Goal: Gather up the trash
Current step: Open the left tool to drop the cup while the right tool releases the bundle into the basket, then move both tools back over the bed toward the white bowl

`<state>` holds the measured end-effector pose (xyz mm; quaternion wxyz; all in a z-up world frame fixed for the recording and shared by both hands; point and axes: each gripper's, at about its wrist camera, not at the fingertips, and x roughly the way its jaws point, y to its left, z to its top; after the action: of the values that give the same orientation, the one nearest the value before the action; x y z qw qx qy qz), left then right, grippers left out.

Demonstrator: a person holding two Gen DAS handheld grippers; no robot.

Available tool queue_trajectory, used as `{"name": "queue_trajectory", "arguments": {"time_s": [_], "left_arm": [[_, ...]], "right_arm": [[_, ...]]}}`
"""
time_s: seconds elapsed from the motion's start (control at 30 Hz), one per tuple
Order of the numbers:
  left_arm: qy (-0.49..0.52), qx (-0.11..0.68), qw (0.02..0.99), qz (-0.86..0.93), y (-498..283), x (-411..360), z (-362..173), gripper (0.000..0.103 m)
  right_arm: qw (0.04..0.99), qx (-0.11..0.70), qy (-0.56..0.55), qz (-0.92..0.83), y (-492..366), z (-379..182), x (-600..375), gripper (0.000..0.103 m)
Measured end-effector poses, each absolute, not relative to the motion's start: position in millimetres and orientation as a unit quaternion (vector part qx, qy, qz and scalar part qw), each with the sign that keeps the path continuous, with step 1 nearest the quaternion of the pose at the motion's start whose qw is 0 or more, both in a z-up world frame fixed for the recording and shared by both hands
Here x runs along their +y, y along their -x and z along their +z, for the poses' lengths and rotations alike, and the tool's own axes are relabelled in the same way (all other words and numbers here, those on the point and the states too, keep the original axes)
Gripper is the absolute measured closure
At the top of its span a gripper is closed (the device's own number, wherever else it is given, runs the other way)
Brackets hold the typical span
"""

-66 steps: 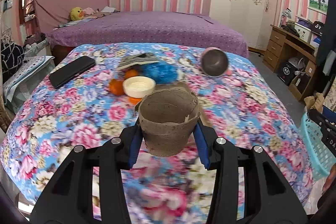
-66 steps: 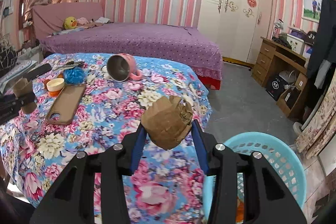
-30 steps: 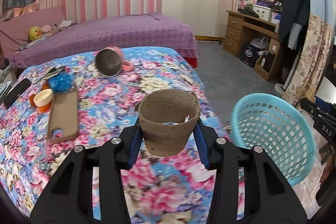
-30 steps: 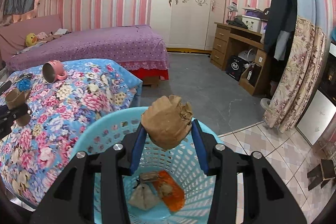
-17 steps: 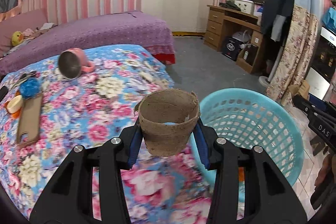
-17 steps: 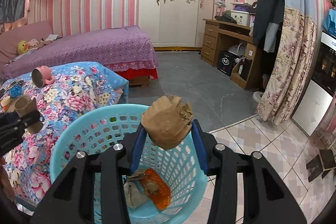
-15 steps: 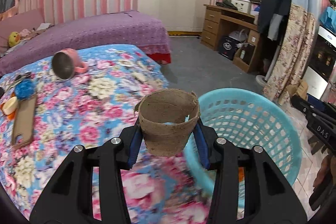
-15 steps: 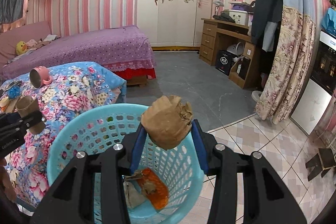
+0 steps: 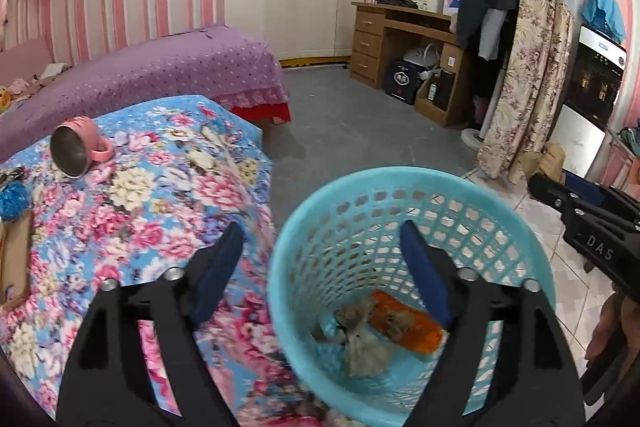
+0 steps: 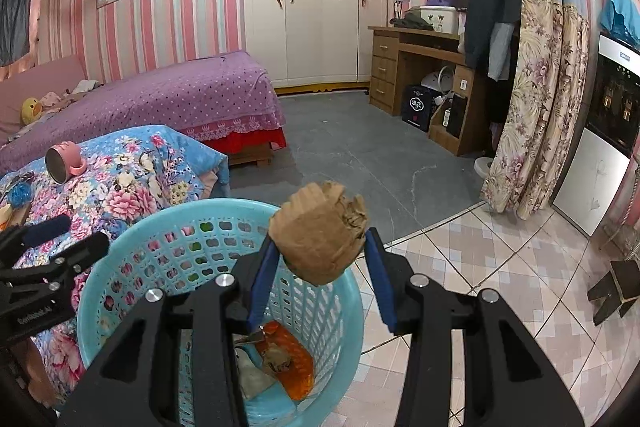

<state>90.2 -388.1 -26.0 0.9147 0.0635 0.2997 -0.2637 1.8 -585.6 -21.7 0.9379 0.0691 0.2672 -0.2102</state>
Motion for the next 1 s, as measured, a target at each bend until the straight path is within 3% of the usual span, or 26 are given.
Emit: {"name": "queue_trajectory", "arguments": {"time_s": [0.07,0.23,0.6,0.7,0.73,0.87,1.0], "left_arm": [[-0.058,0.296,0.919,-0.254,-93,-377,-24,0.012],[-0.052,0.282,0.932,-0.221,-102,-348,-14,0.006],[-0.05,0.284,0.943,-0.167,-110,-279,-9,0.006],[-0.048,0.285,0.944,-0.161,-110,-260,-8,0.006],[-0.048,0.285,0.944,-0.158,-110,-254,-7,0.006],[-0.042,0.284,0.947,-0.144,-112,-226,-4,0.006],[-0.032,0.286,0.949,-0.127,-117,-199,-1,0.006]], "right_arm": [[0.938,0.268,-0.07,-0.208,-2,-23,-584,0.059],[0.94,0.27,-0.06,-0.201,-6,-22,-573,0.059],[0.942,0.279,-0.04,-0.179,-30,-19,-531,0.057],[0.944,0.277,-0.047,-0.173,-35,-18,-520,0.042],[0.945,0.276,-0.049,-0.171,-37,-17,-515,0.031],[0.945,0.276,-0.038,-0.173,-47,-16,-497,0.017],[0.946,0.278,-0.027,-0.167,-60,-15,-477,0.009]]}}
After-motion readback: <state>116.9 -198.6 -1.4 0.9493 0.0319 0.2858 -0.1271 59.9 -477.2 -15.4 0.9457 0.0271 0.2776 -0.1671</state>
